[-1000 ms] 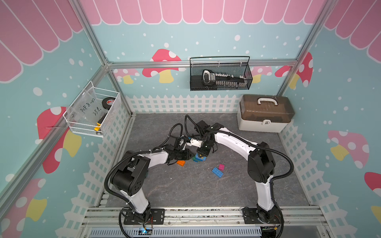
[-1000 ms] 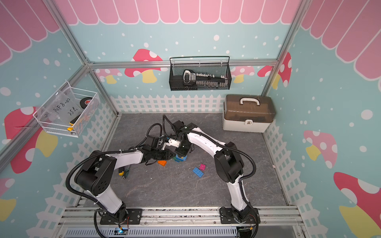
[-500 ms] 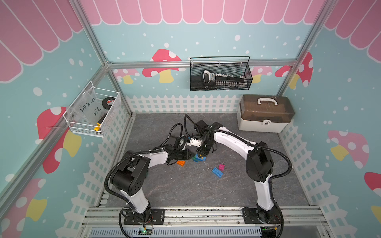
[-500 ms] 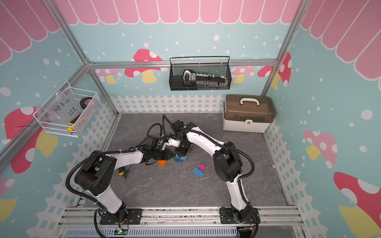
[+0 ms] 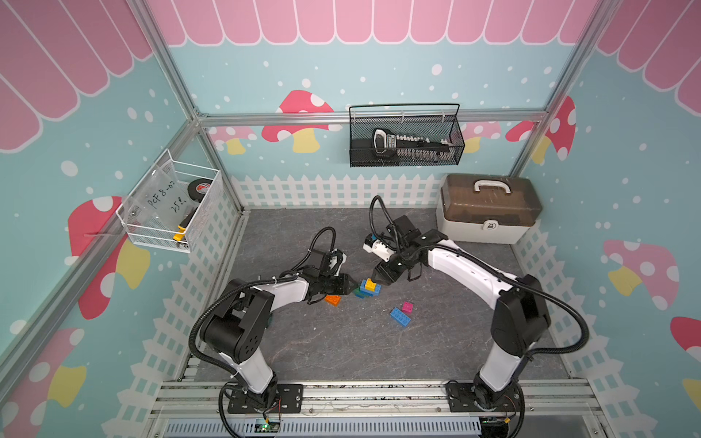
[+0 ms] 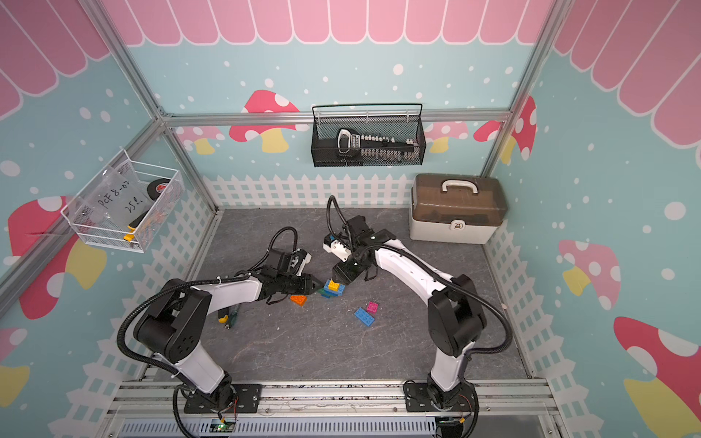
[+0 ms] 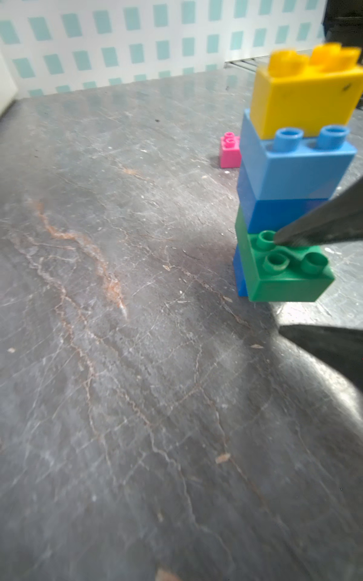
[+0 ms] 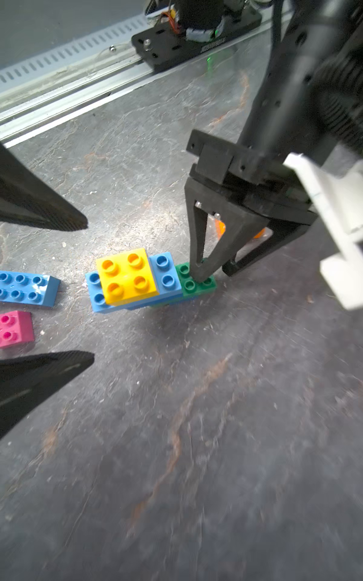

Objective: Assemble a heart with lego
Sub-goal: Assemble the lego brick with the lego brick.

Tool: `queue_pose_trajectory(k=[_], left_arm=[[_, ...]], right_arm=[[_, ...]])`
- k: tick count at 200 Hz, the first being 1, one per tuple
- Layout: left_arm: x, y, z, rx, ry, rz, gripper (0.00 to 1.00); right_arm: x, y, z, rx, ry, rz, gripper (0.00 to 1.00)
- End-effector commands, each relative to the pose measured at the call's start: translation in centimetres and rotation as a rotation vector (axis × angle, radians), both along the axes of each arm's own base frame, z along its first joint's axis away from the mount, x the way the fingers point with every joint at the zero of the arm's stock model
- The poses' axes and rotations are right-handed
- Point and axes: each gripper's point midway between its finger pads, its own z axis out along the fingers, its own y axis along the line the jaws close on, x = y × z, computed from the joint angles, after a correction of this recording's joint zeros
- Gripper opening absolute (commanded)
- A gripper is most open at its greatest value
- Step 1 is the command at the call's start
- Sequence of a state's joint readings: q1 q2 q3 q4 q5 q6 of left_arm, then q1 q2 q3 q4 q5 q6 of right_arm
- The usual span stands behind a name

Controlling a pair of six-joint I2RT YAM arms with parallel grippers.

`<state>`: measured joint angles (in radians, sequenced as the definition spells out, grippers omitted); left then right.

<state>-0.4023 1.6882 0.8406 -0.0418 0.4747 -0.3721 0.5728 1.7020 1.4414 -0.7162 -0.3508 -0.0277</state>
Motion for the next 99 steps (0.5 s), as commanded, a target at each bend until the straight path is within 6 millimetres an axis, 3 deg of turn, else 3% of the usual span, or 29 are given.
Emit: queue_pose_trajectory(k=[1,21,61,95,99], left_arm=[[-0.1,0.9,1.4,0.033,-0.060,0.022,0.49],[-0.1,2.1,3.0,0.056,-0.125,0.071,0.52],[-0.9,4.1,4.3,0.085,-0.189,0.157,0.51],[-2.2,5.5,4.5,0.111,-0.176,0.203,0.49],[-2.9,4.8,4.5,0.111,-0.177,0.181,0.49]], right_arm=[[2.2,-1.2,0.4,0.105,-0.035,-0.152,0.59],[3.1,-2.9,-1.9,0.032,-0.023,-0.227,0.58],[3.4,-3.5,-7.0,-0.058,0.044,-0.260,0.57],[3.0,-4.1,-8.0,-0.094,0.063,-0.272,0.57],[2.9,-4.2,-8.2,-0.096,0.067,-0.271,0.57]])
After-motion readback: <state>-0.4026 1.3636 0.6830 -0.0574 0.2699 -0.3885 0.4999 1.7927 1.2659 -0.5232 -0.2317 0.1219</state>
